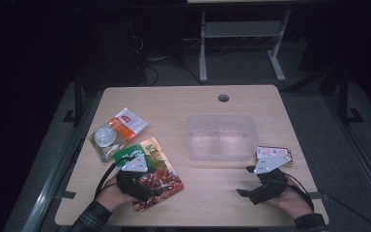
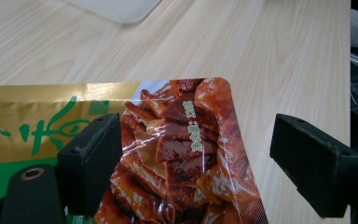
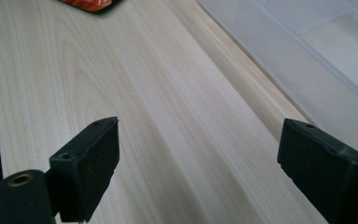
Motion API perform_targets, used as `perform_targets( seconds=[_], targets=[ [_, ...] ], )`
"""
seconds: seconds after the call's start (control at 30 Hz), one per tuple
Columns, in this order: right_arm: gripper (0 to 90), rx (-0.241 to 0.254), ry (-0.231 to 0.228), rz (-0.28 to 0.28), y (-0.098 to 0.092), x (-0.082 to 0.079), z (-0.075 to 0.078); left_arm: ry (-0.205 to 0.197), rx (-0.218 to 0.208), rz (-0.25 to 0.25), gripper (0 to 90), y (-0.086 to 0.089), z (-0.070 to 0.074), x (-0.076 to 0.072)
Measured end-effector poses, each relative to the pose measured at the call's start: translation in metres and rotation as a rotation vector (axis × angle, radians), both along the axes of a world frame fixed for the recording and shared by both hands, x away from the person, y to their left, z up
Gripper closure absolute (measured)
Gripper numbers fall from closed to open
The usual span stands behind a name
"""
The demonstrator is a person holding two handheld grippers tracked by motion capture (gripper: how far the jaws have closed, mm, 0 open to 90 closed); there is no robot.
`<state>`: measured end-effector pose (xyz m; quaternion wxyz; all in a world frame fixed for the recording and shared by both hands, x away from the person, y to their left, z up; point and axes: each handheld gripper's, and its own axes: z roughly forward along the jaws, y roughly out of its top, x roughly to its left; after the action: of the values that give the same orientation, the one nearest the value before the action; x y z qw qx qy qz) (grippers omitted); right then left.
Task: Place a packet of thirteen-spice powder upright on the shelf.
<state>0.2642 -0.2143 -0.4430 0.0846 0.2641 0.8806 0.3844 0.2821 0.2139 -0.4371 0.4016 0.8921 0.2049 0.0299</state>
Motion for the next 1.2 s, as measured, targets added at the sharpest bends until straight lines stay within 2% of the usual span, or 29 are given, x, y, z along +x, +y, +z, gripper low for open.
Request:
perform_targets(
  seconds=[0.2,0.23,0.33,0.4,0.43,0.47,0.5,0.53,0.57,0.63,0.7,0.73,0.77,0.9,1.0,1.07,1.2],
  targets=[
    [16.3,0.018,-0.002,-0.017,-0.007,0.004,0.004,-0.008,-0.021,0.013,16.4,-0.003,0.004,0.003],
    [23.1,0.028,0.006,-0.027,-0.012,0.007,0.006,-0.009,-0.017,0.015,16.5,-0.004,0.003,0.004],
    [33.6,0.028,-0.014,-0.052,-0.020,0.010,0.010,-0.005,-0.019,0.019,16.5,-0.004,0.003,0.004],
    [45.9,0.034,-0.019,-0.090,-0.028,0.013,0.013,-0.005,-0.019,0.020,16.4,-0.004,0.003,0.004],
    [56.8,0.035,-0.029,-0.115,-0.032,0.015,0.015,-0.009,-0.019,0.016,16.5,-0.005,0.004,0.004],
    [62.9,0.032,-0.039,-0.145,-0.036,0.017,0.017,-0.016,-0.016,0.008,16.5,-0.005,0.004,0.004],
    [67.8,0.031,-0.049,-0.164,-0.040,0.020,0.020,-0.017,-0.018,0.009,16.5,-0.005,0.004,0.004],
    [67.8,0.031,-0.049,-0.164,-0.040,0.020,0.020,-0.017,-0.018,0.009,16.5,-0.005,0.004,0.004],
    [80.2,0.037,-0.063,-0.214,-0.048,0.027,0.025,-0.016,-0.009,0.004,16.5,-0.004,0.003,0.002],
    [89.1,0.048,-0.069,-0.265,-0.055,0.034,0.028,-0.015,-0.011,0.002,16.4,-0.002,0.003,0.001],
    [89.7,0.044,-0.076,-0.315,-0.061,0.043,0.029,-0.018,-0.021,0.005,16.5,-0.001,0.003,0.002],
    [89.7,0.044,-0.076,-0.315,-0.061,0.043,0.029,-0.018,-0.021,0.005,16.5,-0.001,0.003,0.002],
    [89.8,0.036,-0.075,-0.356,-0.067,0.053,0.028,-0.020,-0.025,0.010,16.5,-0.001,0.004,0.003],
    [89.8,0.007,-0.070,-0.423,-0.076,0.074,0.024,-0.024,-0.027,0.016,16.4,-0.002,0.004,0.004],
    [89.8,-0.009,-0.061,-0.459,-0.082,0.088,0.018,-0.027,-0.021,0.015,16.4,-0.002,0.004,0.003],
    [89.9,-0.028,-0.039,-0.474,-0.085,0.095,0.012,-0.034,-0.022,0.012,16.4,-0.001,0.004,0.003],
    [89.8,-0.044,-0.010,-0.483,-0.091,0.105,0.002,-0.027,-0.020,0.018,16.5,0.000,0.002,0.003]
  ],
)
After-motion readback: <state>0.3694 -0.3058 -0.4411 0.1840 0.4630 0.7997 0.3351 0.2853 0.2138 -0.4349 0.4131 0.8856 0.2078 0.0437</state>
